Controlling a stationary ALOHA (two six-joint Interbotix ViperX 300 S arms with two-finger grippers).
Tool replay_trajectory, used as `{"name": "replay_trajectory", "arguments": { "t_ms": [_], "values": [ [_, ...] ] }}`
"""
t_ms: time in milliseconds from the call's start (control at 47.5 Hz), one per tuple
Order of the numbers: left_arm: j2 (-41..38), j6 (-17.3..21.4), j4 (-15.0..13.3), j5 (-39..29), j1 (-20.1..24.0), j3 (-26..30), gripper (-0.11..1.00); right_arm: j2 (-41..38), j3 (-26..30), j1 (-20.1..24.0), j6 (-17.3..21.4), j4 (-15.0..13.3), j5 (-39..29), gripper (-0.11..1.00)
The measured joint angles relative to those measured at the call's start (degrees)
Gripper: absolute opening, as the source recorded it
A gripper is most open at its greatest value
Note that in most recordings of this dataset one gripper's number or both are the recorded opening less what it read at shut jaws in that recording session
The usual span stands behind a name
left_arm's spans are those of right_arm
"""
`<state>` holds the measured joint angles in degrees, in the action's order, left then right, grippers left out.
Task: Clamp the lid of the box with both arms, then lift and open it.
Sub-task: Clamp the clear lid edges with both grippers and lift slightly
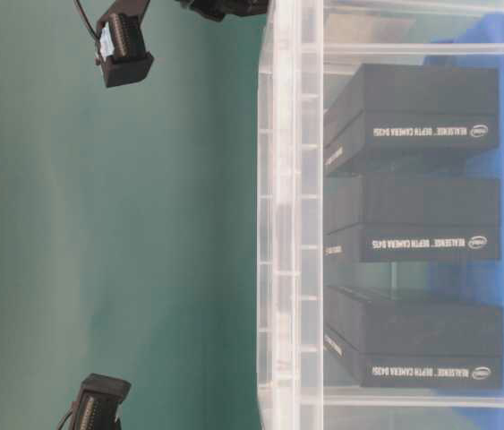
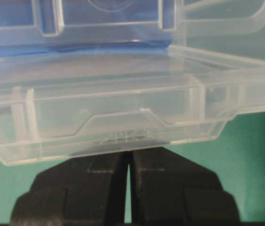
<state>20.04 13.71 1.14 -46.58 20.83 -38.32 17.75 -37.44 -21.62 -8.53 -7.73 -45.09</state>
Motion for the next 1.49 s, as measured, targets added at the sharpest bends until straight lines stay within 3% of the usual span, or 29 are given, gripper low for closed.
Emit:
{"name": "replay_trajectory", "arguments": {
  "t_ms": [1493],
  "values": [
    [1.49, 0.18, 0.44, -10.55, -0.53, 8.61, 0.01, 3.87, 7.38, 0.09, 0.18, -0.35, -8.61, 0.00]
  ]
}}
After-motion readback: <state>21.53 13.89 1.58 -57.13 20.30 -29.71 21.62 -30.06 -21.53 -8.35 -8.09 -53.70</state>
